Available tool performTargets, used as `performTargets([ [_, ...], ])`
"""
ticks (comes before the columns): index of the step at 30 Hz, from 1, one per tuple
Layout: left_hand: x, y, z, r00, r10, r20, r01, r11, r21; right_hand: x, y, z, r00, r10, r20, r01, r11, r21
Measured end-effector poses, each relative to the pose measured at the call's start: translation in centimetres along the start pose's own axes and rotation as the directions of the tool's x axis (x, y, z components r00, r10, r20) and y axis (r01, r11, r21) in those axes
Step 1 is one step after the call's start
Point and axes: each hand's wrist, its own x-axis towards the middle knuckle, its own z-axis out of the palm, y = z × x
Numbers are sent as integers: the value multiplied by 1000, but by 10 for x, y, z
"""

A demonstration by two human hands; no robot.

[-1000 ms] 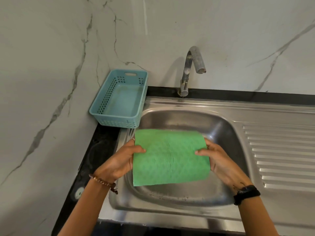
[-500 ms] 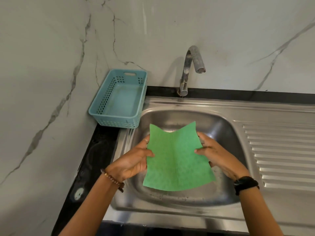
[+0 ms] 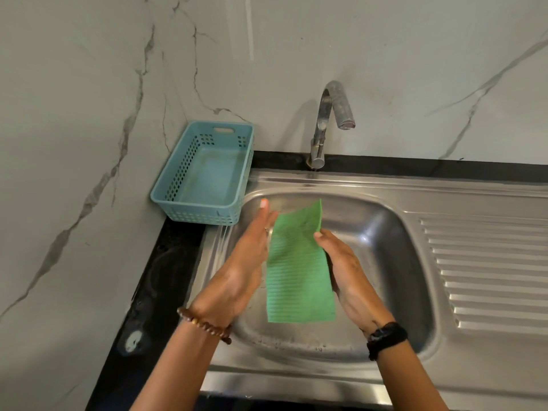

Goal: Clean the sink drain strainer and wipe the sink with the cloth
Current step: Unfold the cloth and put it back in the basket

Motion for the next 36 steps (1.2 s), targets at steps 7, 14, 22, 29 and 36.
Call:
performTargets([
  [7,12,-48,-10,986,-140,-94,123,977,-174,5,10,-9,997,76,-15,-75,994,76],
  [14,18,-46,-22,996,15,-92,-21,998,-57,19,6,-25,991,90,100,-79,991,-106],
  [22,25,27,-84,983,144,114,-162,973,165,77,-70,-11,938,36,344,33,980,-195],
  [29,67,84,-150,973,196,-123,-136,913,386,155,-102,61,920,38,390,66,966,-249],
  [36,126,85,-187,853,401,-335,140,441,886,236,-96,122,950,51,309,162,765,-623],
])
